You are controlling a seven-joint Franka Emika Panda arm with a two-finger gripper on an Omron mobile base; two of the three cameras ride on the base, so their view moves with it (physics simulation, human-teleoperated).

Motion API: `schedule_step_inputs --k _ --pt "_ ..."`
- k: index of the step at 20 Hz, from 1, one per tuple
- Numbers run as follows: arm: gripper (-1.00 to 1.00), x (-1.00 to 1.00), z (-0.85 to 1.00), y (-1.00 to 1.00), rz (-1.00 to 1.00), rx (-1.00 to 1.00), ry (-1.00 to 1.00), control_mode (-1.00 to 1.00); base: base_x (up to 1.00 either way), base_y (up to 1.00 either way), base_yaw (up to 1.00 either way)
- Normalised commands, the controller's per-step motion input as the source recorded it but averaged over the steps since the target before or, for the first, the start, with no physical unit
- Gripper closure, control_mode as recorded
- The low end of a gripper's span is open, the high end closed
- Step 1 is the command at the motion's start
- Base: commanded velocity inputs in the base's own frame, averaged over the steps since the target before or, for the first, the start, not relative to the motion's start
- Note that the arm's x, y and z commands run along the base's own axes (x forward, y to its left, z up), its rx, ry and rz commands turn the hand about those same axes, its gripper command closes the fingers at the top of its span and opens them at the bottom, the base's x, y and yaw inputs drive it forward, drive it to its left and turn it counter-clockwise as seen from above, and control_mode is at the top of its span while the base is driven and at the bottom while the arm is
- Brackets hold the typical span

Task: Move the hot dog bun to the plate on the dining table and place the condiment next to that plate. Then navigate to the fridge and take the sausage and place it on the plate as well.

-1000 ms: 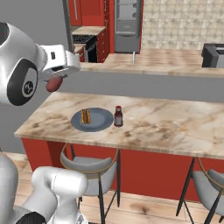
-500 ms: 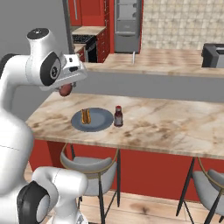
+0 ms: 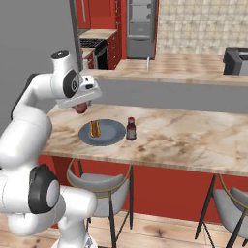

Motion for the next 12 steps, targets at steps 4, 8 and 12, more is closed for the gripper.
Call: schedule_step_inputs --k 4,8,12 --pt "1.0 0.86 -0.52 -0.1 0.0 0.0 0.06 -1.0 0.0 0.0 0.0" --pt "1.0 1.0 -0.77 0.0 0.02 0.0 0.05 -1.0 0.0 0.0 0.0" --pt "1.0 0.78 -0.76 0.0 0.01 0.0 0.04 -1.0 0.0 0.0 0.0"
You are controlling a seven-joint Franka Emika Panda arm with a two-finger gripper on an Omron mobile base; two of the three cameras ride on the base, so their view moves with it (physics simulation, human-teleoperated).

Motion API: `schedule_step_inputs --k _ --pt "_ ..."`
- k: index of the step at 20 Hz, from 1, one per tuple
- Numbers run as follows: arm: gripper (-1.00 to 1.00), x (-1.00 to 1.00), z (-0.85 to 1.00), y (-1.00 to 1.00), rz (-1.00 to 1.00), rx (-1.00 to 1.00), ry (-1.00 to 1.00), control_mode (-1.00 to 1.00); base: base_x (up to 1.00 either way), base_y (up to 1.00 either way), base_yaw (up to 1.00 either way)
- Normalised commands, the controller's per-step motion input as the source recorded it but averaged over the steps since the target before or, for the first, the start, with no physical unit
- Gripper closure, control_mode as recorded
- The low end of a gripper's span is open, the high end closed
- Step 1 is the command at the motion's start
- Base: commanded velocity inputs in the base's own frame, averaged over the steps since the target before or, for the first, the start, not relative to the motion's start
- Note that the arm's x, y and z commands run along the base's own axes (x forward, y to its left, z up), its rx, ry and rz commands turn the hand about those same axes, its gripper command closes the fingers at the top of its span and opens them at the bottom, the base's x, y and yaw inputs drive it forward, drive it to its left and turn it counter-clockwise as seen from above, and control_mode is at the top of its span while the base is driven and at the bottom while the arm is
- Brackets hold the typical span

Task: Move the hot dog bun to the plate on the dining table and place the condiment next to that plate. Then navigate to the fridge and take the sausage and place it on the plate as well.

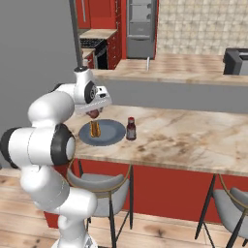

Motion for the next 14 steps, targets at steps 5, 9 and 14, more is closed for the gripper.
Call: schedule_step_inputs --k 5,9,14 --pt "1.0 0.52 -0.73 0.0 0.02 0.01 0.01 -1.0 0.0 0.0 0.0" --pt "1.0 0.55 -0.55 -0.01 0.01 0.04 0.0 -1.0 0.0 0.0 0.0" --pt "1.0 0.57 -0.4 -0.03 0.0 0.04 0.0 -1.0 0.0 0.0 0.0"
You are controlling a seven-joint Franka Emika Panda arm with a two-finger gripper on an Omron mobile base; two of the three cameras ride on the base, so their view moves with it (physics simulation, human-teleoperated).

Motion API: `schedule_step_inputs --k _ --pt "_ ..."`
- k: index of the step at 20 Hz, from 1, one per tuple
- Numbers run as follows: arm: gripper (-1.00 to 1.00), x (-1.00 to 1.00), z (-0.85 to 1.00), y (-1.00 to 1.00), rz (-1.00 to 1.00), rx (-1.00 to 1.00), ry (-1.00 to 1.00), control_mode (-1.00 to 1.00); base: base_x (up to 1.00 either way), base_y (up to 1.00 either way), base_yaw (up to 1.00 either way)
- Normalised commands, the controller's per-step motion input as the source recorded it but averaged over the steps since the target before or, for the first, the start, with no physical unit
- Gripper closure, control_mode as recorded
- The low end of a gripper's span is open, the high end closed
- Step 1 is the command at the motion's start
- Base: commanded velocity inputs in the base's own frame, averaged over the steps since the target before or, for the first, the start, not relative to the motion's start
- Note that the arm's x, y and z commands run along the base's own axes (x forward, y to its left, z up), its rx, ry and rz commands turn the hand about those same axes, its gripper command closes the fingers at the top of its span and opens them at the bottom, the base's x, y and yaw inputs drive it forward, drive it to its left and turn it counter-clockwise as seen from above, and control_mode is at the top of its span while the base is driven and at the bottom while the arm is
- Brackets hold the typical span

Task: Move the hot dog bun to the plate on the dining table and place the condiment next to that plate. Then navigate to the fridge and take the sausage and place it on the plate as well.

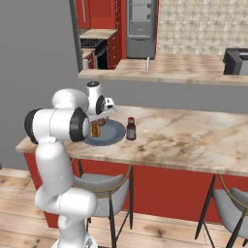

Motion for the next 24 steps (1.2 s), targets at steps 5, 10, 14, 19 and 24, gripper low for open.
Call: schedule_step_inputs --k 5,10,14,19,24 --pt "1.0 0.33 -0.27 -0.23 0.0 0.07 0.0 -1.0 0.0 0.0 0.0" --pt "1.0 0.05 -0.26 -0.26 0.0 0.08 0.0 -1.0 0.0 0.0 0.0" --pt "1.0 -0.08 -0.24 0.0 -0.01 0.02 0.0 -1.0 0.0 0.0 0.0" --pt "1.0 -0.15 -0.09 0.1 -0.07 0.0 0.0 -1.0 0.0 0.0 0.0" --pt "1.0 -0.03 -0.05 0.0 -0.09 0.0 0.0 -1.0 0.0 0.0 0.0"
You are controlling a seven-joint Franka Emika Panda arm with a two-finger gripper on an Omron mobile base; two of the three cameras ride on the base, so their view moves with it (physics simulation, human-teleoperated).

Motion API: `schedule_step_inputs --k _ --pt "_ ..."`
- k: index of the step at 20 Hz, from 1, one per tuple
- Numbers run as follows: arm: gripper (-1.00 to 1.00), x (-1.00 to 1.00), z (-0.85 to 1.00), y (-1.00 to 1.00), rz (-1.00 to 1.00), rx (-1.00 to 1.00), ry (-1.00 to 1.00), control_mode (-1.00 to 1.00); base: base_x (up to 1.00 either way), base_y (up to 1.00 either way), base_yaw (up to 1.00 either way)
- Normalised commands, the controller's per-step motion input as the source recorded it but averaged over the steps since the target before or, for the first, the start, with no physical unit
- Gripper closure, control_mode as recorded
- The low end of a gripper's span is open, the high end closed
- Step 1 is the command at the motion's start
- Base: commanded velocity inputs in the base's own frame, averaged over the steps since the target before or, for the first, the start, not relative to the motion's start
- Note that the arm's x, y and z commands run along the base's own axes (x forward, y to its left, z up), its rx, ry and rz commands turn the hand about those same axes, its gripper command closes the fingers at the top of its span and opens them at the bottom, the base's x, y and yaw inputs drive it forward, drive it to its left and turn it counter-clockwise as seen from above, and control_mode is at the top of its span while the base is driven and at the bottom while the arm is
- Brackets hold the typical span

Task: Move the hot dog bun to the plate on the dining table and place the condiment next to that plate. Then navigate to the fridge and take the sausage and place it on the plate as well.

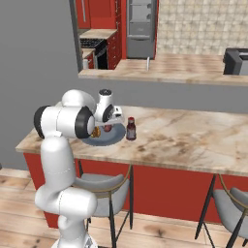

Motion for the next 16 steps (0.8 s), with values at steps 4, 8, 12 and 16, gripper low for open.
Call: schedule_step_inputs --k 4,8,12,16 --pt "1.0 -0.05 -0.04 0.0 -0.08 0.0 0.0 -1.0 0.0 0.0 0.0" --pt "-1.0 0.0 -0.04 0.02 -0.08 0.0 0.0 -1.0 0.0 0.0 0.0" --pt "-1.0 0.0 -0.01 0.01 -0.04 0.0 0.0 -1.0 0.0 0.0 0.0" --pt "-1.0 -0.01 0.02 0.0 -0.01 0.0 0.0 -1.0 0.0 0.0 0.0"
